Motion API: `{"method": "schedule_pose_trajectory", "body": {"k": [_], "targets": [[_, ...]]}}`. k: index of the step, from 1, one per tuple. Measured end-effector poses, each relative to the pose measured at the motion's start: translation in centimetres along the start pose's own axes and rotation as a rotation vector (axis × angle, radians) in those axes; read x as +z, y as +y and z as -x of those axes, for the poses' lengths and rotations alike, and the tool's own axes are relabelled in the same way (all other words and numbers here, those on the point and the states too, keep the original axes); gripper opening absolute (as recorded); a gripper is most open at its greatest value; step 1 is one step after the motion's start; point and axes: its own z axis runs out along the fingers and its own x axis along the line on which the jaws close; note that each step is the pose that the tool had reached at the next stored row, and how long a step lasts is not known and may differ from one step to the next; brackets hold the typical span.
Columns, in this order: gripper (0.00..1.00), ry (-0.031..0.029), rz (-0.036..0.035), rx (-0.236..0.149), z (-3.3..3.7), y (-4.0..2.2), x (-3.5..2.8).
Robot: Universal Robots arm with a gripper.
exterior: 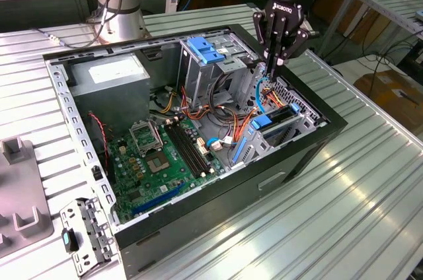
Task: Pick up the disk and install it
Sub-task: 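Insert the second disk wire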
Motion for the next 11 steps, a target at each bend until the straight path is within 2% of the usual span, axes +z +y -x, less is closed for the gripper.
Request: {"method": "schedule_pose_trajectory", "body": {"k": [3,11], "targets": [[0.24,-0.0003,0.0008,0.001,-0.09,0.00,-0.29],[0.24,0.0003,0.0022,0.001,0.02,-0.13,-0.33]]}}
